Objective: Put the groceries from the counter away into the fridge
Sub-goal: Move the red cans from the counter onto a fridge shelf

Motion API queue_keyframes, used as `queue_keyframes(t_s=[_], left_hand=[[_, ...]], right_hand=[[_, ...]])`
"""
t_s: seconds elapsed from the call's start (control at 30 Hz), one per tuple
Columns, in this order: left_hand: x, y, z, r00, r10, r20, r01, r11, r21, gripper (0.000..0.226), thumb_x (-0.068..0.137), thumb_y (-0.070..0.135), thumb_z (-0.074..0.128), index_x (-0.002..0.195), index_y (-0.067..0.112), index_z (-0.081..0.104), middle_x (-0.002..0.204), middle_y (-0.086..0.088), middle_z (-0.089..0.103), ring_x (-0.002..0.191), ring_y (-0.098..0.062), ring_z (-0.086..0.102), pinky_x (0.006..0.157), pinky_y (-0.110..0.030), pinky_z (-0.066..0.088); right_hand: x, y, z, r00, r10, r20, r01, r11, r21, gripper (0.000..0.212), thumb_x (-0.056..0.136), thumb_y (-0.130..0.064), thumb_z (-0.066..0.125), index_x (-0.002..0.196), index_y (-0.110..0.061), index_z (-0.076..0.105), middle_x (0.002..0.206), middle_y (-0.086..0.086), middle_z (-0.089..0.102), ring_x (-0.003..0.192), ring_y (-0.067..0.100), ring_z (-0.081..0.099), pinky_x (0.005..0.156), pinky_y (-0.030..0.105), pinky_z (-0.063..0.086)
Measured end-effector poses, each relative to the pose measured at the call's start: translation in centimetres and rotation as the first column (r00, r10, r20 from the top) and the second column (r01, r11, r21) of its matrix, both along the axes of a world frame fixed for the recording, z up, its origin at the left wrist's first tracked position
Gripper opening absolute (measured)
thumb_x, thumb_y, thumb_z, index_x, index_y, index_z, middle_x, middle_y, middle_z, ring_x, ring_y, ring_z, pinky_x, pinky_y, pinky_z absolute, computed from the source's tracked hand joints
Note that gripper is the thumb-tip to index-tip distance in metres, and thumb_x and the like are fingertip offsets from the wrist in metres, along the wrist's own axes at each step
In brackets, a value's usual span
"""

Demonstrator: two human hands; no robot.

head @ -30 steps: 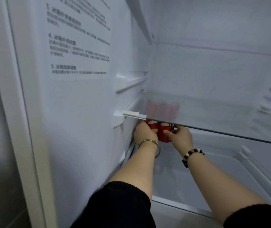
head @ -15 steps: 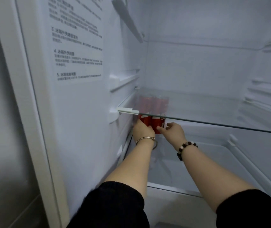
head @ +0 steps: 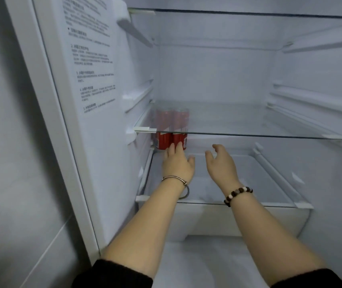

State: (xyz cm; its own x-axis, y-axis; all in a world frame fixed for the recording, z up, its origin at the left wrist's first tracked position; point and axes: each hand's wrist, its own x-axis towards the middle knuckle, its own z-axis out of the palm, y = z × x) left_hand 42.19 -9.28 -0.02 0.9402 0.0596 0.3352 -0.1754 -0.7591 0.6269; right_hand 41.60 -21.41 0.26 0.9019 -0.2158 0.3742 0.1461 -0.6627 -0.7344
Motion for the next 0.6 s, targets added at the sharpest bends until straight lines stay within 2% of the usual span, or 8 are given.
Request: queue_keyframes(t_s=[0.1, 0.27, 0.37, 0.47, 0.6], left_hand=[[-2.6, -0.4, -0.3, 0.995, -0.068, 0.069, 0.058, 0.989, 0.136, 0.061, 0.098, 0.035, 0.040, 0.149, 0.011, 0.016, 0.157, -0.012, 0.012, 0.144, -0.028, 0.008, 0.117, -0.038, 0.010], [-6.3, -1.2, -2.1, 0.962, -0.211, 0.173, 0.152, 0.940, 0.304, 0.062, 0.098, 0.040, 0.038, 0.150, 0.016, 0.016, 0.158, -0.009, 0.007, 0.145, -0.025, 0.001, 0.118, -0.042, 0.009], [-7.7, -2.1, -4.1, 0.938, -0.286, 0.196, 0.187, 0.894, 0.407, 0.062, 0.097, 0.044, 0.035, 0.150, 0.018, 0.014, 0.158, -0.009, 0.005, 0.146, -0.027, 0.001, 0.118, -0.046, 0.011], [-9.7, -3.2, -5.7, 0.910, -0.329, 0.251, 0.210, 0.890, 0.405, 0.064, 0.091, 0.045, 0.029, 0.147, 0.014, 0.028, 0.154, -0.013, 0.022, 0.143, -0.033, 0.017, 0.112, -0.050, 0.020], [-13.3, -4.4, -8.0, 0.856, -0.399, 0.330, 0.246, 0.874, 0.418, 0.059, 0.092, 0.039, 0.031, 0.145, 0.015, 0.026, 0.153, -0.014, 0.025, 0.143, -0.032, 0.017, 0.111, -0.047, 0.013]], right_hand=[[-3.0, -0.9, -0.8, 0.997, -0.055, 0.056, 0.061, 0.991, -0.116, 0.049, 0.099, -0.029, 0.042, 0.141, -0.005, 0.036, 0.142, 0.012, 0.044, 0.131, 0.024, 0.039, 0.106, 0.032, 0.032], [-7.9, -2.9, -3.3, 0.981, -0.147, 0.123, 0.182, 0.917, -0.354, 0.050, 0.099, -0.028, 0.042, 0.141, -0.002, 0.035, 0.149, 0.018, 0.031, 0.140, 0.030, 0.024, 0.116, 0.038, 0.018], [-10.9, -4.1, -4.4, 0.965, -0.193, 0.176, 0.248, 0.888, -0.387, 0.049, 0.097, -0.028, 0.041, 0.138, -0.001, 0.039, 0.148, 0.021, 0.032, 0.139, 0.034, 0.026, 0.115, 0.044, 0.021], [-14.0, -5.0, -5.3, 0.955, -0.240, 0.173, 0.290, 0.877, -0.382, 0.055, 0.094, -0.034, 0.034, 0.137, -0.001, 0.040, 0.148, 0.021, 0.032, 0.138, 0.035, 0.027, 0.114, 0.042, 0.021], [-18.4, -6.1, -6.8, 0.949, -0.279, 0.149, 0.316, 0.867, -0.385, 0.052, 0.097, -0.031, 0.036, 0.141, -0.004, 0.035, 0.151, 0.017, 0.028, 0.141, 0.030, 0.023, 0.116, 0.039, 0.017]])
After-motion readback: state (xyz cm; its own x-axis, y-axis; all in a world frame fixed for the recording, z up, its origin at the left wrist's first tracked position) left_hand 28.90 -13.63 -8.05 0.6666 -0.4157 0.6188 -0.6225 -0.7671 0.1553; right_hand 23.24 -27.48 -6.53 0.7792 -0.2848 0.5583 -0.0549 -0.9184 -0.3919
